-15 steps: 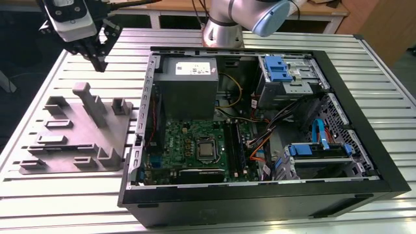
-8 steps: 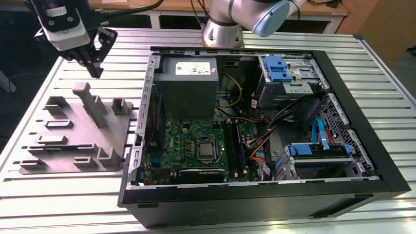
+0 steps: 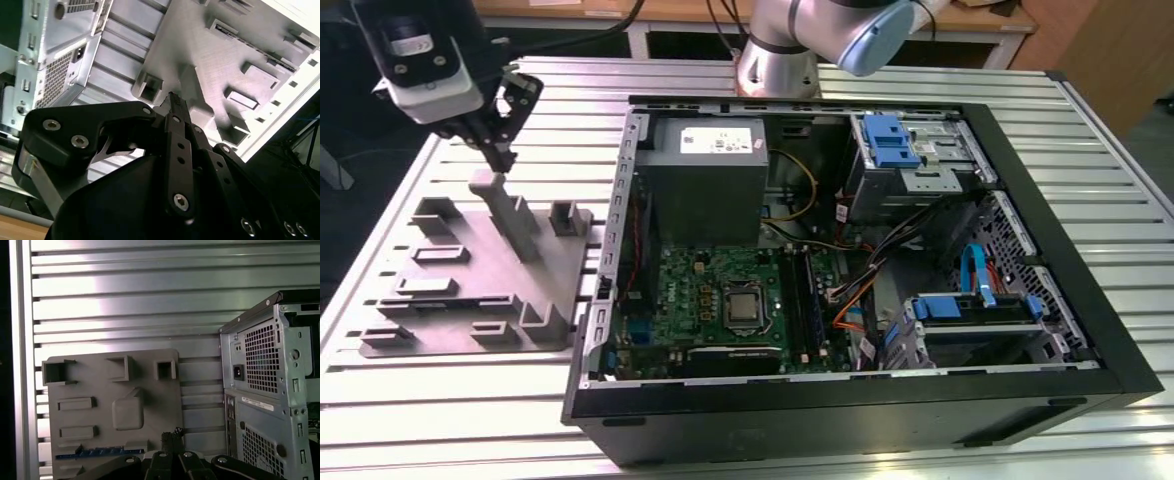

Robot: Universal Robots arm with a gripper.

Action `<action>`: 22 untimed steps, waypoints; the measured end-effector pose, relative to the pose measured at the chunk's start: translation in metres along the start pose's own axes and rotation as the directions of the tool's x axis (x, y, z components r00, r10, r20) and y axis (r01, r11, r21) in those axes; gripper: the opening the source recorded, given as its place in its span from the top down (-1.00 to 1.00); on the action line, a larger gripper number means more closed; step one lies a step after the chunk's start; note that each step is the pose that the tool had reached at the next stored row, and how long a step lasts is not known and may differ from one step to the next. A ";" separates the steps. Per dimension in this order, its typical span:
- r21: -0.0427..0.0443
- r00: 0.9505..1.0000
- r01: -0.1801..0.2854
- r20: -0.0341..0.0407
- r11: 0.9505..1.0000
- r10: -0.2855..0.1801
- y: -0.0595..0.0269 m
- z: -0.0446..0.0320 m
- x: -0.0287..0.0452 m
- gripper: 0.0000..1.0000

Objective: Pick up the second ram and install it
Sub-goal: 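Reach for the second ram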

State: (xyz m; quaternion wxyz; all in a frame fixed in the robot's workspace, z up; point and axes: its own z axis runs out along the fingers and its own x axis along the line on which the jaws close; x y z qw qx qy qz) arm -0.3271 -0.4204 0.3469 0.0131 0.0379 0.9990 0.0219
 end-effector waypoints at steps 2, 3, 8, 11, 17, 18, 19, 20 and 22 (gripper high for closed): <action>0.000 1.000 0.000 0.000 1.000 0.000 -0.0019 0.0019 0.0043 0.80; 0.000 1.000 0.000 0.000 1.000 0.000 -0.0029 0.0028 0.0065 0.80; 0.000 1.000 0.000 0.000 1.000 0.000 -0.0065 0.0071 0.0175 0.80; 0.000 1.000 0.000 0.000 1.000 0.000 -0.0082 0.0095 0.0249 0.80; 0.000 1.000 0.000 0.000 1.000 0.000 -0.0109 0.0139 0.0400 0.80; 0.000 1.000 0.000 0.000 1.000 0.000 -0.0115 0.0147 0.0429 0.80; 0.000 1.000 0.000 0.000 1.000 0.000 -0.0120 0.0154 0.0456 0.80; 0.000 1.000 0.000 0.000 1.000 0.000 -0.0126 0.0163 0.0487 0.80; 0.000 1.000 0.000 0.000 1.000 0.000 -0.0138 0.0178 0.0543 0.80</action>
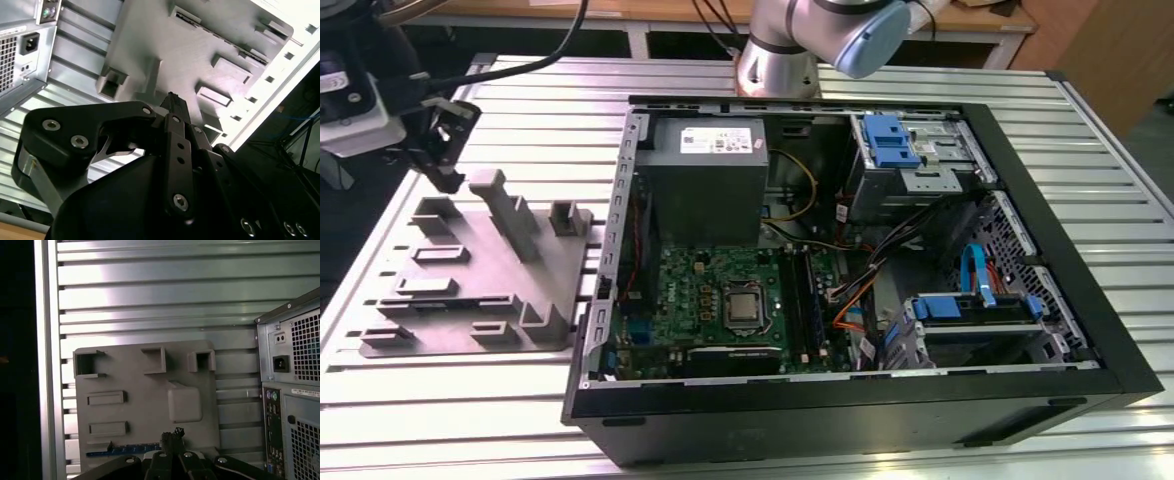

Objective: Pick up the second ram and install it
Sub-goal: 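Reach for the second ram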

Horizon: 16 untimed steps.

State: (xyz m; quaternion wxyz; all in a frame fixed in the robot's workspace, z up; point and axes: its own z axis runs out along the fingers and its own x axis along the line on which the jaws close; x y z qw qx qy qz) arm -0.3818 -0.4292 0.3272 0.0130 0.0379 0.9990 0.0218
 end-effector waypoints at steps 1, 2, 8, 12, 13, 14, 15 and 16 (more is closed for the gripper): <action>0.000 1.000 0.000 0.000 1.000 0.000 -0.0007 0.0008 0.0027 0.80; 0.000 1.000 0.000 0.000 1.000 0.000 -0.0013 0.0017 0.0053 0.80; 0.000 1.000 0.000 0.000 1.000 0.000 -0.0074 0.0077 0.0152 0.80; 0.000 1.000 0.000 0.000 1.000 0.000 -0.0118 0.0130 0.0214 0.80; 0.000 1.000 0.000 0.000 1.000 0.000 -0.0130 0.0144 0.0229 0.80; 0.000 1.000 0.000 0.000 1.000 0.000 -0.0142 0.0158 0.0243 0.80; 0.000 1.000 0.000 0.000 1.000 0.000 -0.0153 0.0173 0.0256 0.80; 0.000 1.000 0.000 0.000 1.000 0.000 -0.0165 0.0188 0.0267 0.80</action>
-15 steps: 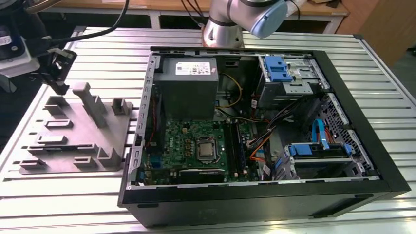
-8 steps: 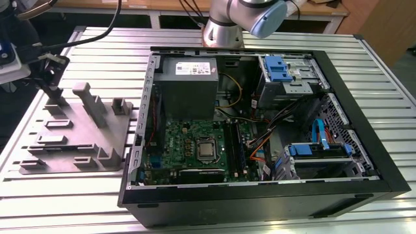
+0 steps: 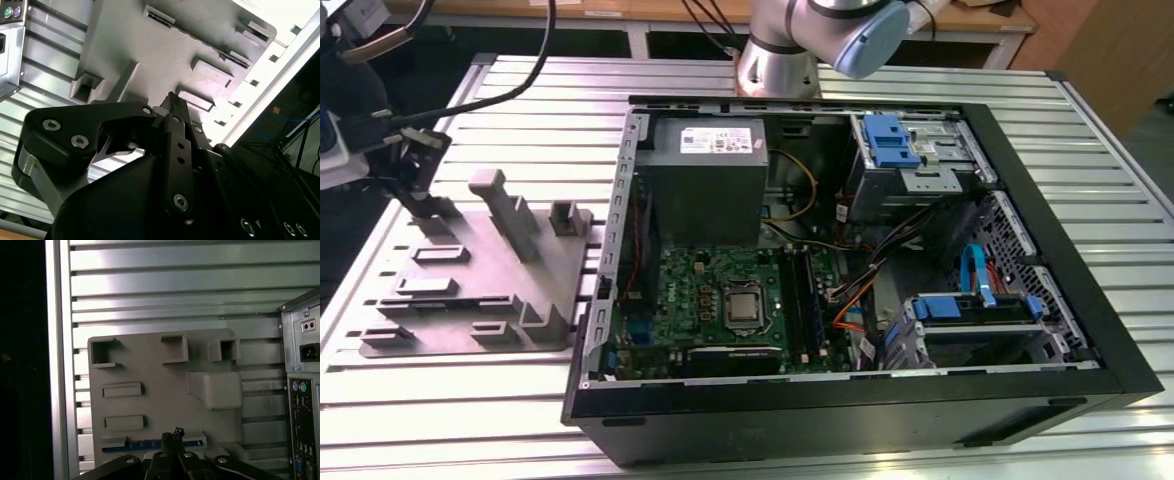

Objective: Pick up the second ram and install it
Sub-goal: 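Reach for the second ram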

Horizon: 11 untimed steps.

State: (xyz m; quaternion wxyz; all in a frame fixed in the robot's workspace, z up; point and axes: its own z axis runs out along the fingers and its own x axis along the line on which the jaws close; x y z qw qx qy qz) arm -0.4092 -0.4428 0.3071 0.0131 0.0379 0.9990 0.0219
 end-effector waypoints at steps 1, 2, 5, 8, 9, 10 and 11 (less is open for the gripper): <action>0.000 1.000 0.000 0.000 1.000 0.000 -0.0013 0.0015 0.0011 0.80; 0.000 1.000 0.000 0.000 1.000 0.000 -0.0026 0.0030 0.0021 0.80; 0.000 1.000 0.000 -0.001 1.000 0.000 -0.0069 0.0076 0.0046 0.80; 0.000 1.000 0.000 -0.002 1.000 0.000 -0.0115 0.0118 0.0067 0.80; 0.000 1.000 0.000 -0.002 1.000 0.000 -0.0132 0.0133 0.0074 0.80; 0.000 1.000 0.000 -0.002 1.000 0.000 -0.0146 0.0148 0.0081 0.80; 0.000 1.000 0.000 -0.003 1.000 0.000 -0.0159 0.0163 0.0088 0.80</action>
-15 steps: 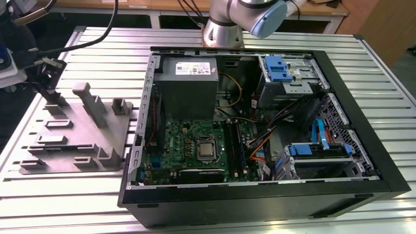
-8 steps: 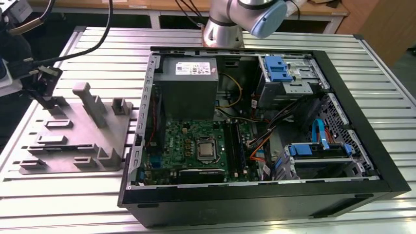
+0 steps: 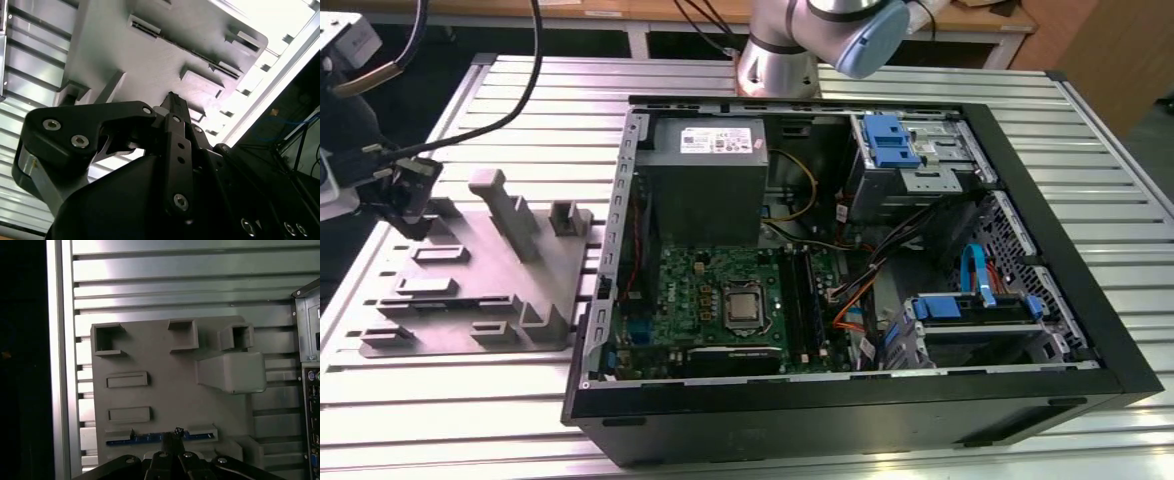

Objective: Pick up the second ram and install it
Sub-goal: 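Reach for the second ram, then pick up the second ram and move it above second insertion slot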

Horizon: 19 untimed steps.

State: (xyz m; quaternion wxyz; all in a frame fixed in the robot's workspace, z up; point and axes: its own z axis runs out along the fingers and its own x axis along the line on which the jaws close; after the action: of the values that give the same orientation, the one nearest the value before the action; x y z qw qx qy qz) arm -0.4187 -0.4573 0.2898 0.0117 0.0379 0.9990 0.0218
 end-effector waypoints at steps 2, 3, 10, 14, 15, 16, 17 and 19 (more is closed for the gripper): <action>0.000 1.000 0.000 -0.001 1.000 0.000 -0.0026 0.0028 0.0011 0.80; 0.000 1.000 0.000 -0.001 1.000 0.000 -0.0039 0.0042 0.0016 0.80; 0.000 1.000 0.000 -0.005 1.000 0.000 -0.0114 0.0121 0.0039 0.80; 0.000 1.000 0.000 -0.005 1.000 0.000 -0.0118 0.0127 0.0040 0.80; 0.000 1.000 0.000 -0.005 1.000 0.000 -0.0117 0.0128 0.0040 0.80; 0.000 1.000 0.000 -0.005 1.000 0.000 -0.0118 0.0128 0.0040 0.80; 0.000 1.000 0.000 -0.005 1.000 0.000 -0.0118 0.0128 0.0040 0.80; 0.000 1.000 0.000 -0.005 1.000 0.000 -0.0118 0.0128 0.0040 0.80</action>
State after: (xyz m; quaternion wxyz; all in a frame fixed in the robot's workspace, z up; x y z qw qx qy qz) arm -0.4232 -0.4681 0.2764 0.0091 0.0379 0.9990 0.0217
